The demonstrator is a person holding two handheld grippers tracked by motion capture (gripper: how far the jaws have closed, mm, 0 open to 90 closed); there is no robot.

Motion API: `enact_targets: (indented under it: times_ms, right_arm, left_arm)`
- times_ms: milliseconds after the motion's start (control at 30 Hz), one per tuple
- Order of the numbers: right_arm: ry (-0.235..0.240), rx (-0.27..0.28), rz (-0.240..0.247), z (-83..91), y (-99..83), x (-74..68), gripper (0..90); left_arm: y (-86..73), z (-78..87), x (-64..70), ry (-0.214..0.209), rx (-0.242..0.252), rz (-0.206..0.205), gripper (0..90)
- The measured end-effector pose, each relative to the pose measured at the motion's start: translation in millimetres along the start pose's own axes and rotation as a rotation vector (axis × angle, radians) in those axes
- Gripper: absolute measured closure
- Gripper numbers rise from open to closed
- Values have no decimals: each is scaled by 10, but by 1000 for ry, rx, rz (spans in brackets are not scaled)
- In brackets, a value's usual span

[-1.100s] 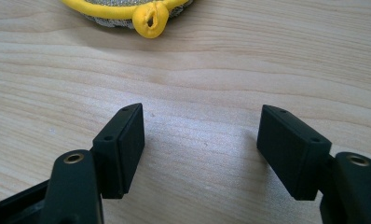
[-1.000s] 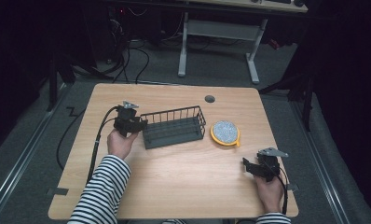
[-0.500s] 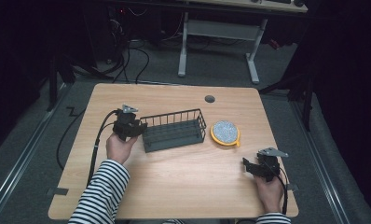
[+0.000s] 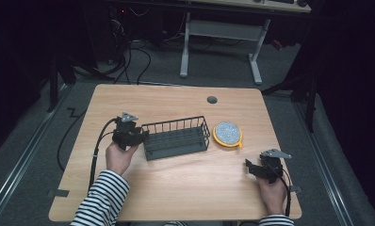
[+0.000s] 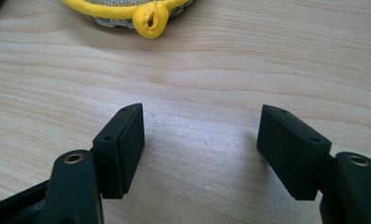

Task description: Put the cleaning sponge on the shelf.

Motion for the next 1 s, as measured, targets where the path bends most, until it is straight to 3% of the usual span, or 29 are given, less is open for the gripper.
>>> enact_targets:
  times_ms: [733,867,1000]
  right_arm:
    - [0,0,0,0,0,0,322]
    - [0,0,0,0,0,0,322]
    - [0,0,0,0,0,0,322]
  left_arm:
    - [-122,152,191,-26,2,-16,589]
    - [-133,128,212,-31,-15,-25,527]
    - [-94,136,209,-36,5,-14,447]
Point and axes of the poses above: each handheld gripper's, and its own axes: z roughly backward along the jaws, y roughly out of its top, x roughly to its right, the point moved 6 cm from there along -z, roughly forward along the jaws, and after that the axes turned 9 degrees about x, right-handed, at the moved point
